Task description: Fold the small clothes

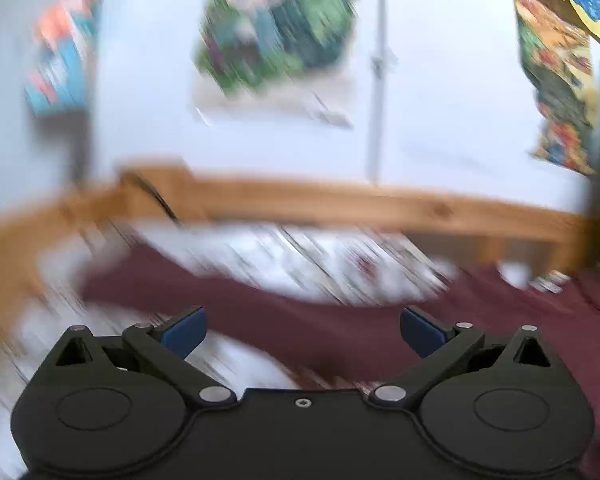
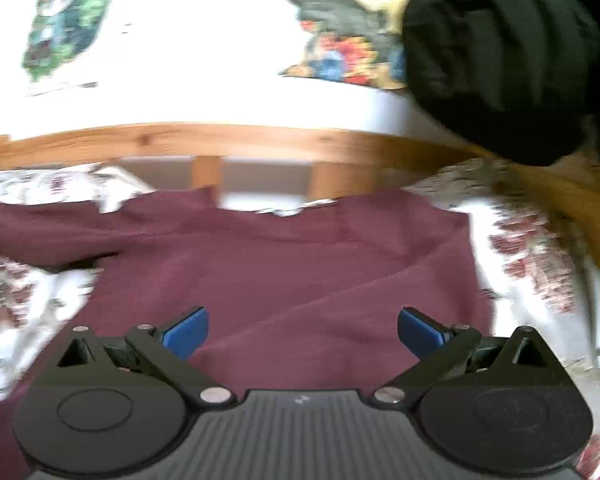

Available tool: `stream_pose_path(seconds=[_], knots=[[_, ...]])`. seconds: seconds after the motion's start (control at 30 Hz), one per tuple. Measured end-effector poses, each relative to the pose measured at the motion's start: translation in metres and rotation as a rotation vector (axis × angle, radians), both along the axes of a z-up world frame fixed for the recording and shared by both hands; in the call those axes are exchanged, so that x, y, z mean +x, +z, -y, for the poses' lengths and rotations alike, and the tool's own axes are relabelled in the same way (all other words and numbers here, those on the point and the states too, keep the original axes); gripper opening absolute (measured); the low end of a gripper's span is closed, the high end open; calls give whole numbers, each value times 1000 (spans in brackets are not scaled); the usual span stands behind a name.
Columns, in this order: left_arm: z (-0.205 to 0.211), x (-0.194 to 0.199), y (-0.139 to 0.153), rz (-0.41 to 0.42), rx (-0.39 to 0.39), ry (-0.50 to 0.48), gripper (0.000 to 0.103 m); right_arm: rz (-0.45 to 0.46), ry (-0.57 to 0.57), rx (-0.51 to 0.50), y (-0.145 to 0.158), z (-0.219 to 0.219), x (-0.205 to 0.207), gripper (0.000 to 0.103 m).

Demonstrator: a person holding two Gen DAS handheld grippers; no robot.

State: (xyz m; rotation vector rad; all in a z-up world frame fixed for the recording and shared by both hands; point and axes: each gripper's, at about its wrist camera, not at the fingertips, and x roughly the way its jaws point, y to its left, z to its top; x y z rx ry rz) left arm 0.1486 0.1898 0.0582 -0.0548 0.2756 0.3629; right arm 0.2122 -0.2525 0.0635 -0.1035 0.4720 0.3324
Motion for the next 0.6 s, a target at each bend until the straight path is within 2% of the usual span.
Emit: stream_pose_path(seconds=[0.07,0.17,0.27,0.37,0.43,0.5,0.6], knots=[[-19,-4,16,9,98,35,102,4,57,-14,1,-15,-8,103],[-38,-4,25,-20,204,66,102,33,135,-55,4,-35,-22,103],[-44,7,21,-48,290,12,102,75,201,-91,8,-46,-33,103],[-48,30,19,-179,298,-141,102,113,219,-117,12,-51,-40,103],[-56,43,18,-264,290,-209,101,132,223,-110,13,-52,-40,103],[-64,54,16,-336,307,-248,101,141,221,-92,13,-49,-39,103],[-82,69,20,-497,292,-267,100,115,220,-59,10,-46,-36,103]])
